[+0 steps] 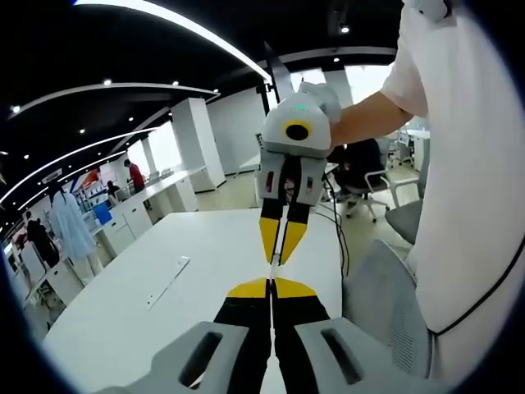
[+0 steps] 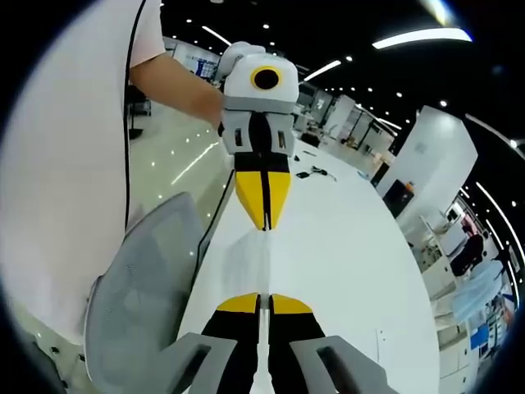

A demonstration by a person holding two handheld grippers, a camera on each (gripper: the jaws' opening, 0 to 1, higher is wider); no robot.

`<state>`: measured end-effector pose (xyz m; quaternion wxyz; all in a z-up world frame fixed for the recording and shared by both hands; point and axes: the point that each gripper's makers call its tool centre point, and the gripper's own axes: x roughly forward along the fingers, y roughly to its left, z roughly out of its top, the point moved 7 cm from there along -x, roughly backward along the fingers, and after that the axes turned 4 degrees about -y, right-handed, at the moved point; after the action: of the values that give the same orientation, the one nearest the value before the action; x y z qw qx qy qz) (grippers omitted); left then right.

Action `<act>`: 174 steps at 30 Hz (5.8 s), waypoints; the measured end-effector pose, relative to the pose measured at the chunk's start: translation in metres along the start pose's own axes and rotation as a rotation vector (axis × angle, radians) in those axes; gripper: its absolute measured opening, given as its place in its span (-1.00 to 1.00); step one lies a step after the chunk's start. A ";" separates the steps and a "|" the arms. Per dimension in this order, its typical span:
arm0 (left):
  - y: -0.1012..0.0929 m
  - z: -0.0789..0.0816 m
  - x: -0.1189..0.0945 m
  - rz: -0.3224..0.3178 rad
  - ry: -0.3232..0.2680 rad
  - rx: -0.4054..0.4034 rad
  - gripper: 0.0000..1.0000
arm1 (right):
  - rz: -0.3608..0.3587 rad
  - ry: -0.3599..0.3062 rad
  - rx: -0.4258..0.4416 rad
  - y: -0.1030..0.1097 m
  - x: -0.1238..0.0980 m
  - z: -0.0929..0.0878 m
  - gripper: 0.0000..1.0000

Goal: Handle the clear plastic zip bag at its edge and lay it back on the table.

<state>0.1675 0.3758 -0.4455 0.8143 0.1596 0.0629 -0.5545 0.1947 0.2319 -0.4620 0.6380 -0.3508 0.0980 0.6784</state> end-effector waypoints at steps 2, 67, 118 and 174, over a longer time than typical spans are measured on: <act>0.000 0.000 0.000 0.000 0.000 0.000 -1.00 | -0.001 0.000 -0.003 0.000 0.000 0.000 -1.00; 0.003 0.002 -0.012 0.032 -0.004 -0.002 -1.00 | -0.032 0.063 0.041 0.001 -0.019 -0.025 -1.00; 0.004 -0.003 -0.021 0.049 0.000 -0.009 -1.00 | -0.034 0.098 0.054 0.005 -0.024 -0.037 -1.00; 0.006 0.001 -0.024 0.065 -0.007 -0.015 -1.00 | -0.018 0.136 0.083 0.007 -0.030 -0.048 -1.00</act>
<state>0.1644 0.3989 -0.4370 0.8332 0.1537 0.0591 -0.5278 0.2031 0.1789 -0.4809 0.6500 -0.3704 0.1658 0.6425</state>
